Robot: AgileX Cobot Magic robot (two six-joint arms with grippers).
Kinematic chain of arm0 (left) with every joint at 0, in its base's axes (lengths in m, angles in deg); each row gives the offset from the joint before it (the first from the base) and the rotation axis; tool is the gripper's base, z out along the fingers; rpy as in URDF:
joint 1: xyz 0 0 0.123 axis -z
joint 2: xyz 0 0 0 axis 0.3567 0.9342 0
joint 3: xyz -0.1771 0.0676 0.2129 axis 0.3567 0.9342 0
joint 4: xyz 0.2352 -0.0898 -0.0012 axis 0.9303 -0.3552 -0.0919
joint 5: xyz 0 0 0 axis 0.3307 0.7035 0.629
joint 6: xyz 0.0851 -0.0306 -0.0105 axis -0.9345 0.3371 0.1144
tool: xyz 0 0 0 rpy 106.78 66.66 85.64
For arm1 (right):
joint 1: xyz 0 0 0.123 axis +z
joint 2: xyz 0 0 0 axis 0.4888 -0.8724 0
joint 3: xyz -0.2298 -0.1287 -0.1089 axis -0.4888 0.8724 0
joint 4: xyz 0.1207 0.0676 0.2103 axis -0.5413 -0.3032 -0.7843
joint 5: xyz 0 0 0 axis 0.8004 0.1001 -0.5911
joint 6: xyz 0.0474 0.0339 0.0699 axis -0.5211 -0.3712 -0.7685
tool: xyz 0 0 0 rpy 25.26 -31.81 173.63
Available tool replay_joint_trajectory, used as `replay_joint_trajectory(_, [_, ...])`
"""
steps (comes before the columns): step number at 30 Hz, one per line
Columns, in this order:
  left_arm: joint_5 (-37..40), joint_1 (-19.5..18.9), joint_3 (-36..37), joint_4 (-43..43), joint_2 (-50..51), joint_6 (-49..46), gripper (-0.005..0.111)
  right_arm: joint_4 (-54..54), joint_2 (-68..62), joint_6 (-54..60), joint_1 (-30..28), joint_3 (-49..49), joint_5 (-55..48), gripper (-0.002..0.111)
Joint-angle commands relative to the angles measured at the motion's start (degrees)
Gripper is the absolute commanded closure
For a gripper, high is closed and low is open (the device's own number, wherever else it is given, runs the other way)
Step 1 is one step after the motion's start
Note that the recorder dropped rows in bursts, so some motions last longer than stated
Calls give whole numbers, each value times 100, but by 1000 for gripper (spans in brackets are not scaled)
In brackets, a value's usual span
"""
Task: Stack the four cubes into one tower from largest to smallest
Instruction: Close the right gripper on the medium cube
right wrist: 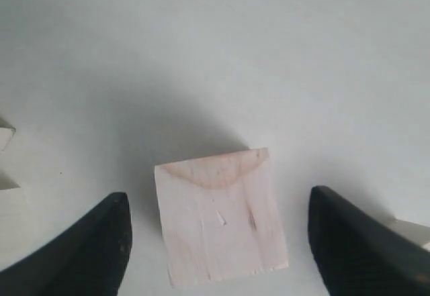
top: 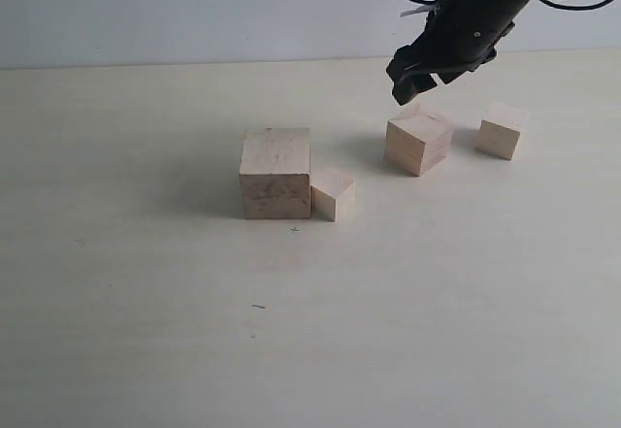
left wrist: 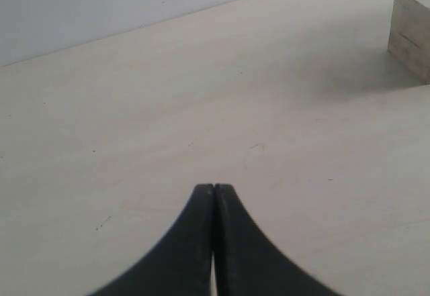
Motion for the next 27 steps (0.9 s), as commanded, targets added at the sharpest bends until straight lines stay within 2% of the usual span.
replay_joint_trajectory(1, [-8,9,-13,10,18,23,107,177,32,11,-10,-24,-33,39])
replay_joint_trajectory(7, [-8,9,-13,10,18,23,107,-118,32,-50,-10,-24,328,39])
replay_joint_trajectory(13, [-8,9,-13,10,18,23,107,-301,9,-129,-10,-24,149,38])
replay_joint_trajectory(20, [-8,9,-13,10,18,23,107,-88,-17,11,-10,-24,96,11])
replay_joint_trajectory(25, [-8,9,-13,10,18,23,107,-142,-17,-392,-10,-24,-41,8])
replay_joint_trajectory(27, [-8,9,-13,10,18,23,107,-142,-85,-193,-10,-24,161,8])
